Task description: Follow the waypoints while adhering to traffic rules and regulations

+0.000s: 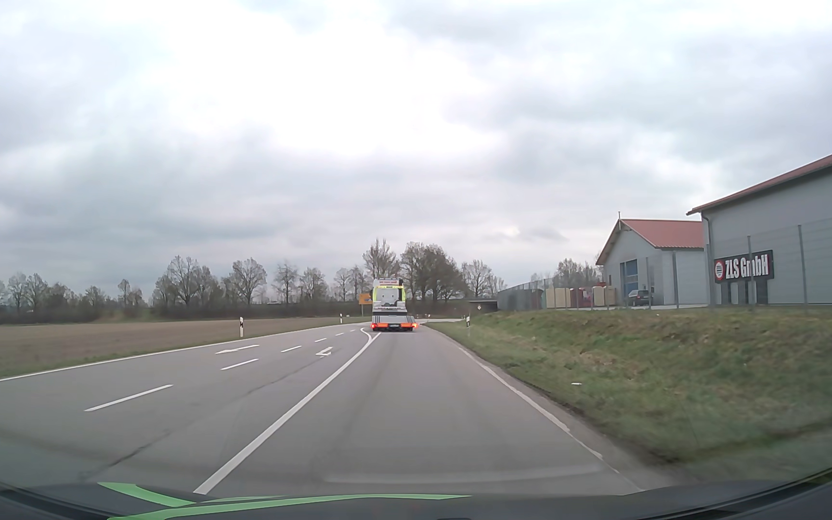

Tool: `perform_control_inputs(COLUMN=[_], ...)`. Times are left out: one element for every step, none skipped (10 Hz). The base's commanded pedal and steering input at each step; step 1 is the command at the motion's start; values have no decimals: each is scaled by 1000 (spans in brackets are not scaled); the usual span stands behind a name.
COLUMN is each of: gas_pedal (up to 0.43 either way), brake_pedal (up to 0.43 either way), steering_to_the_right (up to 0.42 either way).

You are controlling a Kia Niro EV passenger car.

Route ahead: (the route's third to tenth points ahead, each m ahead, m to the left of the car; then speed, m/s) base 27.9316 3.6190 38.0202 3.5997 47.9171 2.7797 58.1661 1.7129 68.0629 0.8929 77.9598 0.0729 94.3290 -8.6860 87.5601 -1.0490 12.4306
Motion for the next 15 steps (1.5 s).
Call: perform_control_inputs(gas_pedal=[0,0,0,0,0,0,0,0,0,0,0,0,0,0,0], brake_pedal=[0,0,0,0,0,0,0,0,0,0,0,0,0,0,0], steering_to_the_right=[-2,-3,-3,-2,-3,-3,-4,-5,-5,-5,-5,-5,-5,-5,-5])
